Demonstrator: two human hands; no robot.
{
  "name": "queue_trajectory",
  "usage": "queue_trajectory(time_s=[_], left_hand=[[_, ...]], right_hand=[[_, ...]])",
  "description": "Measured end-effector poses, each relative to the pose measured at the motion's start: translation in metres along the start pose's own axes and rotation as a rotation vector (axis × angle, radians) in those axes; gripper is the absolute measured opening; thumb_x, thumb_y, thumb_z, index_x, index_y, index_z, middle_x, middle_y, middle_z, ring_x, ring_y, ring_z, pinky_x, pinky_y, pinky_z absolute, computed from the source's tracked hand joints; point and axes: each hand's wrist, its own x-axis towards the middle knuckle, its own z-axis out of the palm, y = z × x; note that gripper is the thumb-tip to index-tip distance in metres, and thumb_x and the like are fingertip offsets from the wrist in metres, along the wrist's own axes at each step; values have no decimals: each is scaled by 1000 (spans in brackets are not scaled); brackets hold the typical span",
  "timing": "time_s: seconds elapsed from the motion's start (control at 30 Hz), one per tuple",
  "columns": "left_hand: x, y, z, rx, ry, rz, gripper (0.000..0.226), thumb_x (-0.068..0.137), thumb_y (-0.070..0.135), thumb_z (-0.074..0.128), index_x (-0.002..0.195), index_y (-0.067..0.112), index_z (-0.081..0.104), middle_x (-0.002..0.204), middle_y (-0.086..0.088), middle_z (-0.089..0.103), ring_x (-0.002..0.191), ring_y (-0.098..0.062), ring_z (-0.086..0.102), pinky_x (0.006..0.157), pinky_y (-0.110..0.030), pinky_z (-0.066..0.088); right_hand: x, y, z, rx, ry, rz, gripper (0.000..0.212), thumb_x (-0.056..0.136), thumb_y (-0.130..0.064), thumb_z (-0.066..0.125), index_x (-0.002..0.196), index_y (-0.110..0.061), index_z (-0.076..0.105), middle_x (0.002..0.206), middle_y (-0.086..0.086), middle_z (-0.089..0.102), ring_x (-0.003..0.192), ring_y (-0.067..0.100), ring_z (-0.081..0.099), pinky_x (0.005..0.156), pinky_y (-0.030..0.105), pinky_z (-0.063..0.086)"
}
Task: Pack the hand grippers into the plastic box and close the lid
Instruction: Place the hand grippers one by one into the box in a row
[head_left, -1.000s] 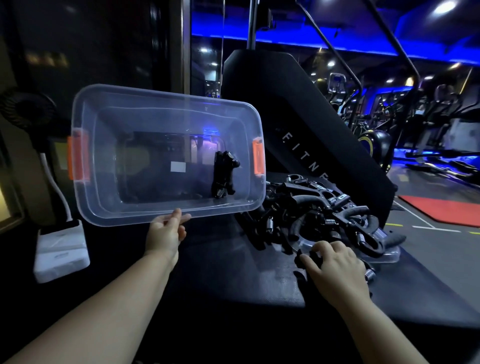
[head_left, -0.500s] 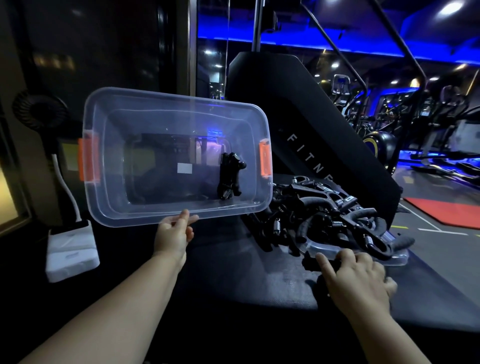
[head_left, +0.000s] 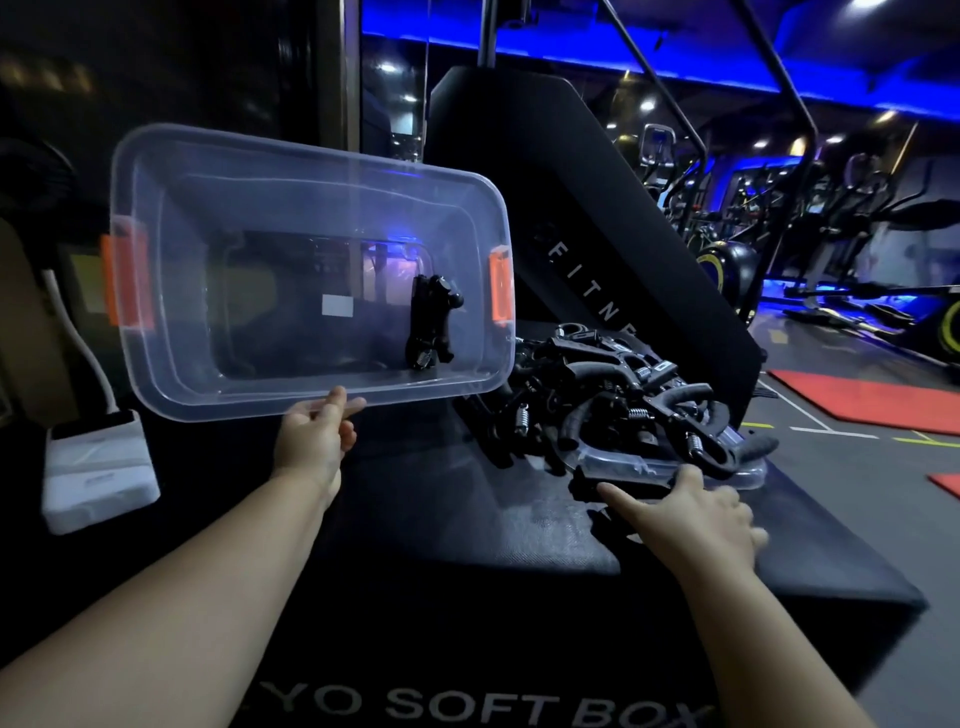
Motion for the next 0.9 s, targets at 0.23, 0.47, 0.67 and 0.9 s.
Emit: queue_trajectory(time_s=[0.23, 0.47, 0.67, 0.9], left_hand=[[-1, -1, 0, 0, -4, 2, 12, 94, 28, 55, 93, 16, 52, 84, 4, 71, 50, -1, 49, 52, -13, 46], [-2, 0, 0, 0, -12, 5, 12, 95, 28, 54, 94, 16, 53, 86, 3, 70, 54, -1, 49, 52, -13, 46], [0, -1, 0, -8, -13, 3, 15, 95, 27, 54, 96, 13, 54, 87, 2, 71, 55, -2, 48, 49, -12, 46], [0, -1, 0, -18, -11, -8, 18, 94, 27, 54, 101, 10, 54, 85, 2, 71, 56, -2, 49, 54, -15, 47]], right_hand=[[2, -4, -13, 222, 33, -95, 111, 41, -85, 67, 127, -21, 40, 127, 18, 36, 116, 39, 45, 99, 44, 41], [-12, -36, -14, 289, 137, -272, 107, 49, -65, 81, 135, -19, 37, 133, 13, 28, 123, 34, 38, 102, 39, 37], [-19, -62, -25, 378, 270, -425, 91, 63, -41, 84, 139, -19, 38, 129, 13, 39, 110, 33, 51, 94, 39, 42], [-27, -82, -29, 517, 238, -498, 69, 67, -38, 78, 126, -30, 44, 92, -2, 68, 90, 24, 62, 68, 29, 39]])
